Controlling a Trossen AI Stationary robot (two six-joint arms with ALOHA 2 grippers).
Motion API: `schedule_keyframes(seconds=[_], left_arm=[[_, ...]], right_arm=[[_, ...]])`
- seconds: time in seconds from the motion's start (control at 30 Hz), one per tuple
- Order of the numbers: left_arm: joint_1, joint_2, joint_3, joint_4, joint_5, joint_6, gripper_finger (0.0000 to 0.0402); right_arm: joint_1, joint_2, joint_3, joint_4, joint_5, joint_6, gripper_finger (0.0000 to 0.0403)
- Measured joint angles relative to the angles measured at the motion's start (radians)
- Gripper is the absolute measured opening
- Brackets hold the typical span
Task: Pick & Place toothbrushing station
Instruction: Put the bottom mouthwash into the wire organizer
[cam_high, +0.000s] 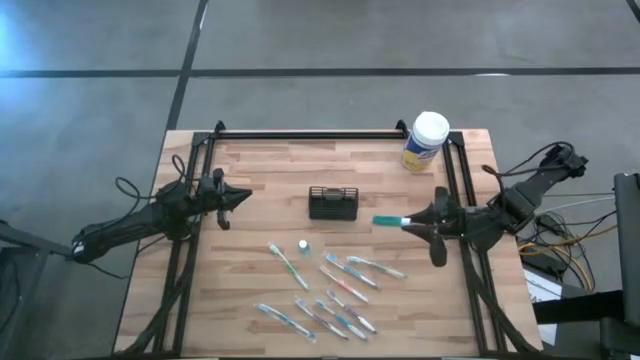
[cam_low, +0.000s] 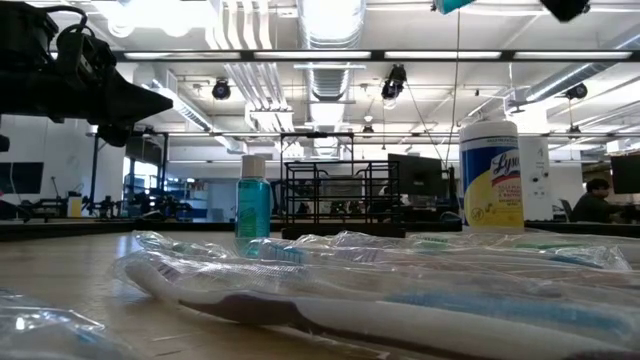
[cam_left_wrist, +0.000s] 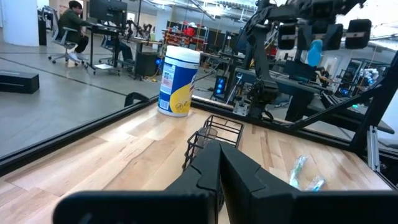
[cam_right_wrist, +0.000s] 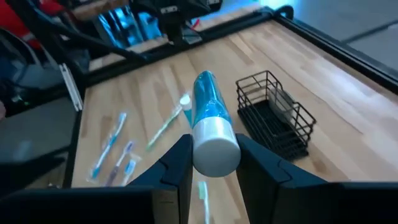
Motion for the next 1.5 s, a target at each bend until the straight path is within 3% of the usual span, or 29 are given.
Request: schedule_keyframes(seconds=[0.2, 0.3, 0.63, 0.8, 0.93, 1.1, 1.33, 1.5], left_arm=[[0.0, 0.0, 0.0, 0.0, -0.002, 0.0, 0.0012], [0.0, 0.0, 0.0, 0.003, -0.004, 0.001, 0.0012], [0.0, 0.0, -0.002, 0.015, -0.028, 0.026, 0.0012], [0.0, 0.0, -0.002, 0.017, -0.031, 0.02, 0.0012], [0.0, 0.0, -0.002, 0.018, -0.031, -0.039, 0.0012], [0.0, 0.0, -0.002, 0.015, -0.035, -0.049, 0.0012], [0.0, 0.0, -0.001, 0.006, -0.039, -0.012, 0.0012], [0.0, 0.0, 0.0, 0.004, -0.039, -0.001, 0.0012]], right_arm=[[0.0, -0.099, -0.189, 0.147, 0.0, -0.045, 0.0093], [-0.018, -0.151, -0.255, 0.195, -0.05, -0.046, 0.0093], [-0.107, -0.228, -0.407, 0.448, -0.181, -0.197, 0.0093], [-0.159, -0.22, -0.397, 0.437, -0.214, -0.222, 0.0093], [-0.21, -0.15, -0.26, 0.257, -0.213, -0.223, 0.0093], [-0.349, 0.03, 0.025, -0.063, -0.212, -0.226, 0.0093], [-0.596, 0.384, 0.425, -0.433, -0.376, -0.333, 0.0093], [-0.671, 0.654, 0.711, -0.556, -0.475, -0.479, 0.0093]])
